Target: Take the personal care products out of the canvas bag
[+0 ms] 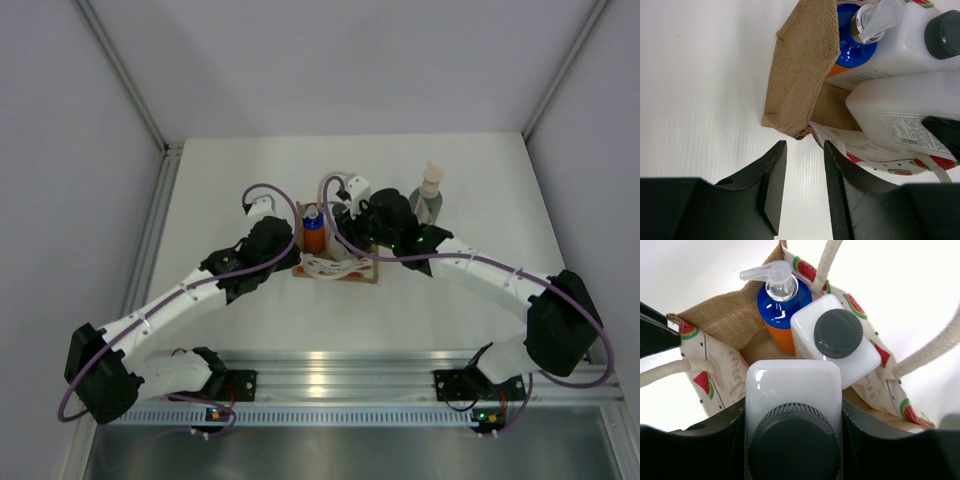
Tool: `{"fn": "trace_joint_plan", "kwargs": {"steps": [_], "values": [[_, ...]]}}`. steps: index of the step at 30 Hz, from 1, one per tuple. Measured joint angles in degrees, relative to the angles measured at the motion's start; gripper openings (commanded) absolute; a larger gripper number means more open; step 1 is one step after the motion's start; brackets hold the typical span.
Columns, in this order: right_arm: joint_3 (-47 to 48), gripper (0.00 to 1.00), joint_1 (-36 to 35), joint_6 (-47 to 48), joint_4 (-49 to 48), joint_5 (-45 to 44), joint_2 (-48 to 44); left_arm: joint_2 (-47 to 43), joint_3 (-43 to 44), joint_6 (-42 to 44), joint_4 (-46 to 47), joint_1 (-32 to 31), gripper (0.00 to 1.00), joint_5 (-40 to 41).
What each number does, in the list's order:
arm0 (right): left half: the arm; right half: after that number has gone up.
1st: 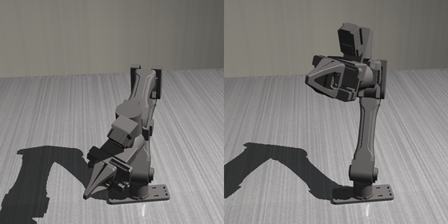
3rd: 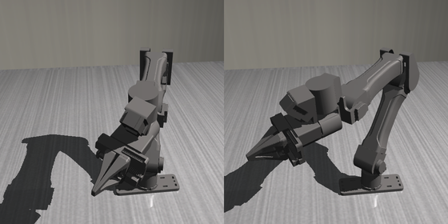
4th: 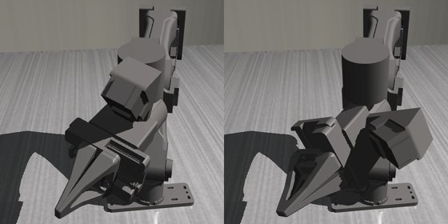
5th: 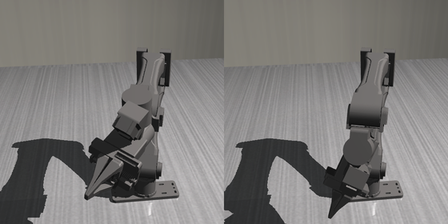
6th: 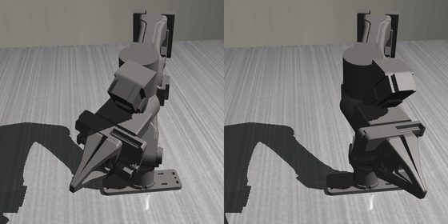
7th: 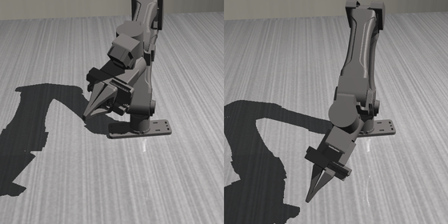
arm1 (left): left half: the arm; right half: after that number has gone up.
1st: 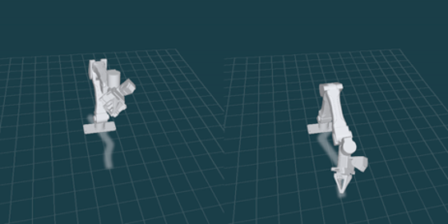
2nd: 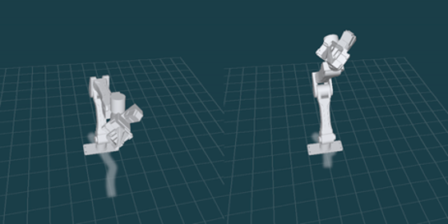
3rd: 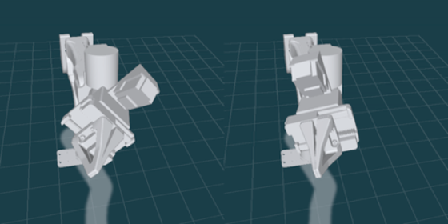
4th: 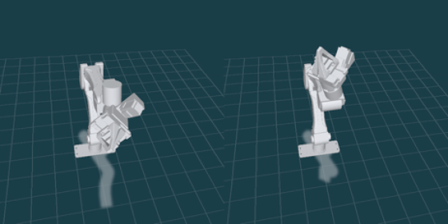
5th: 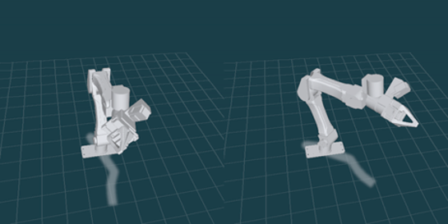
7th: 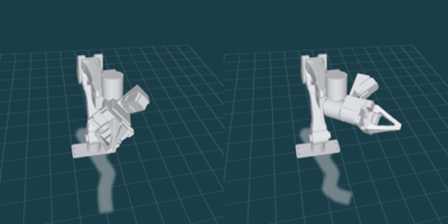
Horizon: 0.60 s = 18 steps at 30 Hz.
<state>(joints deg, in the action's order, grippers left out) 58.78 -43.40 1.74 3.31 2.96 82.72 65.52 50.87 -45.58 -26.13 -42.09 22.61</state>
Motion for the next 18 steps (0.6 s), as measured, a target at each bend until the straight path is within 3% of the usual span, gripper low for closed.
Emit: {"fn": "trace_joint_plan", "kwargs": {"steps": [18], "values": [[14.1,0.0,0.5,-0.2,17.0,-12.0,-10.5,0.0,0.0,-0.4,0.0,0.0,0.41,0.2]]}}
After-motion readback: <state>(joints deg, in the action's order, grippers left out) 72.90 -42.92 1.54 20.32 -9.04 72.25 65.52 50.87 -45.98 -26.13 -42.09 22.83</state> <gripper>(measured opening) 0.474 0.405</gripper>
